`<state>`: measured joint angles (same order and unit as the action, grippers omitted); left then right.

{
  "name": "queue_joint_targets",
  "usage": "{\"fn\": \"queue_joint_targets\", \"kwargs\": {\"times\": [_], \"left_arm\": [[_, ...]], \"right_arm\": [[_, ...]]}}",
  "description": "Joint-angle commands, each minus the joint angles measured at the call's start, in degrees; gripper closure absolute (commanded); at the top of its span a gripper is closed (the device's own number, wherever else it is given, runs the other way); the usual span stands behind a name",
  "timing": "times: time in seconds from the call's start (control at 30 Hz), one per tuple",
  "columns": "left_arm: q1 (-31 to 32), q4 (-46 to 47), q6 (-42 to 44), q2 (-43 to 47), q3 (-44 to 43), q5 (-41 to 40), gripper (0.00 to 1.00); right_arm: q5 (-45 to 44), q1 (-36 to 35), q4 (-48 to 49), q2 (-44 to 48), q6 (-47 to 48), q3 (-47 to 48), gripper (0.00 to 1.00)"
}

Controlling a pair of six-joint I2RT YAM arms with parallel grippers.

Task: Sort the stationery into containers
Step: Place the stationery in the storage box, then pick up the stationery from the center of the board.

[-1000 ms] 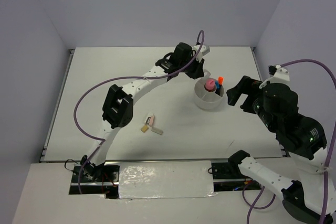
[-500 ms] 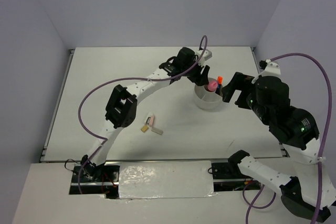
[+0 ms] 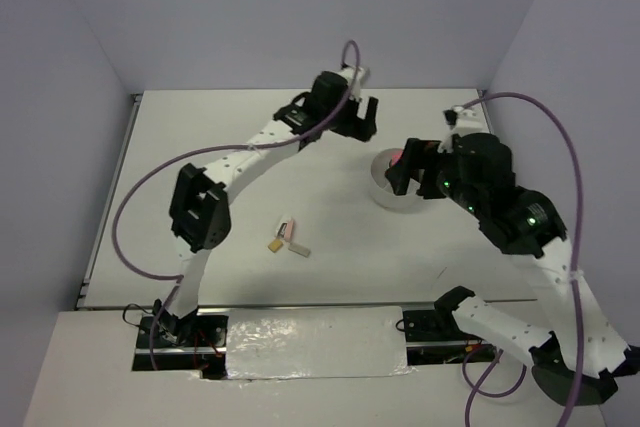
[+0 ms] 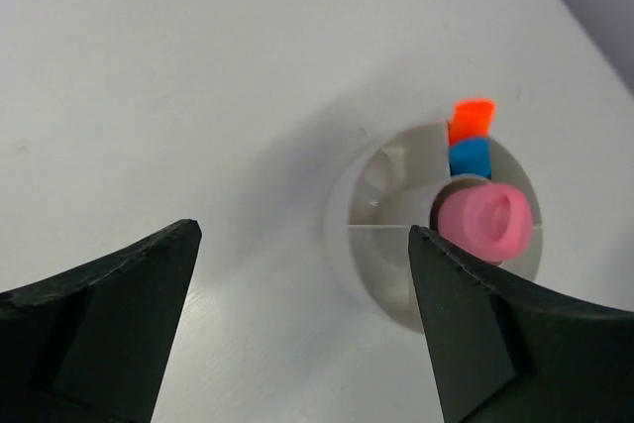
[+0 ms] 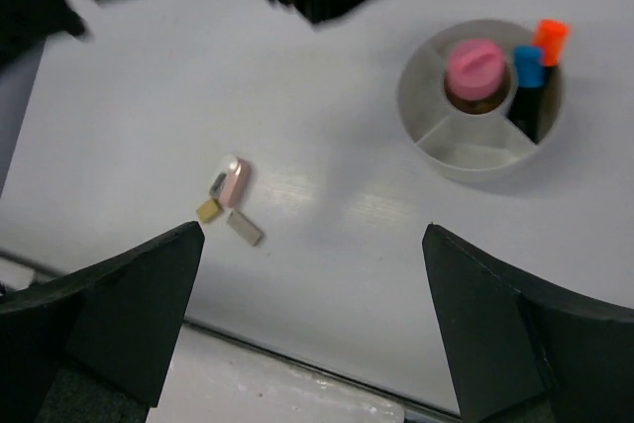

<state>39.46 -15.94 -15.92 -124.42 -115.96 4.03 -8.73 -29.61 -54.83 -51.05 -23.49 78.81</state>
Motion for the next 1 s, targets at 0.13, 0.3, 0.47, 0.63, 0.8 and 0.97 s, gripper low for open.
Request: {"fn": "queue_joint_targets", "kwargs": {"times": [0.13,0.3,0.47,0.63,0.8,0.97], "left_arm": [[-17.98,-17.17,-18.78,23.24,11.51,-15.01,0.01],[-25.74,-23.16,-17.31,38.27,29.25,-15.81,0.01],[-28.74,-25.01,-15.02,50.21,40.54,-13.36,0.01],[-29.62,-27.29,-11.85,54.81,46.52,-9.13,0.01],[-29.62,-27.74,-10.97,57.36,49.34,-7.90,0.01],[-29.62,-28.96,-9.92,57.97,48.99,-6.67,0.01]], "right_arm": [[18.76,-9.14,21.07,-15.11,10.98,-13.94,0.00],[15.50,-18.46,25.38,-34.88,17.15,-11.14,0.03],[13.66,-22.51,25.04,-48.60,21.64,-4.63,0.26],[12.42,-26.73,25.47,-53.54,21.64,-3.74,0.30],[7.78,-29.28,27.58,-55.38,21.37,-6.46,0.37],[4.78,-30.86,28.81,-57.06,19.98,-8.58,0.43]]}}
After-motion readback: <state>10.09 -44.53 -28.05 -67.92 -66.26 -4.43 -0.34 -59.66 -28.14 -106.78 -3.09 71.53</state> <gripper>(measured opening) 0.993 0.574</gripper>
